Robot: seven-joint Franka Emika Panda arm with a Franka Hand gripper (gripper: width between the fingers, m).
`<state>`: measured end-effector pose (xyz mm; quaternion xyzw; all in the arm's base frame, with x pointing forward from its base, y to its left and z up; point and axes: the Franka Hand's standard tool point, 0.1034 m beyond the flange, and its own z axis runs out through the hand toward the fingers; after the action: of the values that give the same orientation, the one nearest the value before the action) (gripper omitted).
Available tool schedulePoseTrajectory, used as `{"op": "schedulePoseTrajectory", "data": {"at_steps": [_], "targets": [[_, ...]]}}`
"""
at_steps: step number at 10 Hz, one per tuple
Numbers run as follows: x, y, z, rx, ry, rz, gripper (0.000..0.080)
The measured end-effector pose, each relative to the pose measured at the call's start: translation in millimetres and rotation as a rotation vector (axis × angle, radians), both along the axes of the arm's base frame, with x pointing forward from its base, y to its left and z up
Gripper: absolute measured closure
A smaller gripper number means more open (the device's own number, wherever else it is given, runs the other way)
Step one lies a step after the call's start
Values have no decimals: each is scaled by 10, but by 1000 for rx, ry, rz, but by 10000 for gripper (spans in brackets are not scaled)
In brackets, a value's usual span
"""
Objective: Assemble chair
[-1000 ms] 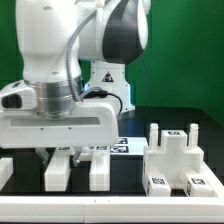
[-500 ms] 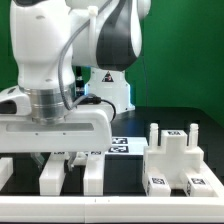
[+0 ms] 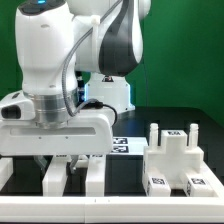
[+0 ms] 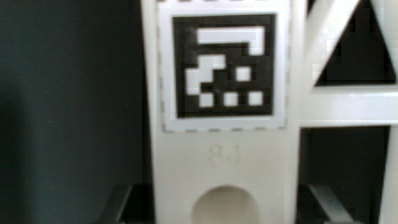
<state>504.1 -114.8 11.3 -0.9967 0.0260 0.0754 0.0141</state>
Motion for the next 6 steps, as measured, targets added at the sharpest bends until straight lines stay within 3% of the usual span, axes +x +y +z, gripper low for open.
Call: {"op": "schedulePoseTrajectory", "data": {"at_steps": [1, 2, 3, 5, 6], "targets": [[26, 16, 48, 15, 29, 1, 444], [111, 14, 129, 30, 53, 1, 249], [206, -11, 185, 31, 49, 1, 181], [288, 13, 335, 56, 200, -2, 156], [340, 45, 317, 59, 239, 0, 151]]}}
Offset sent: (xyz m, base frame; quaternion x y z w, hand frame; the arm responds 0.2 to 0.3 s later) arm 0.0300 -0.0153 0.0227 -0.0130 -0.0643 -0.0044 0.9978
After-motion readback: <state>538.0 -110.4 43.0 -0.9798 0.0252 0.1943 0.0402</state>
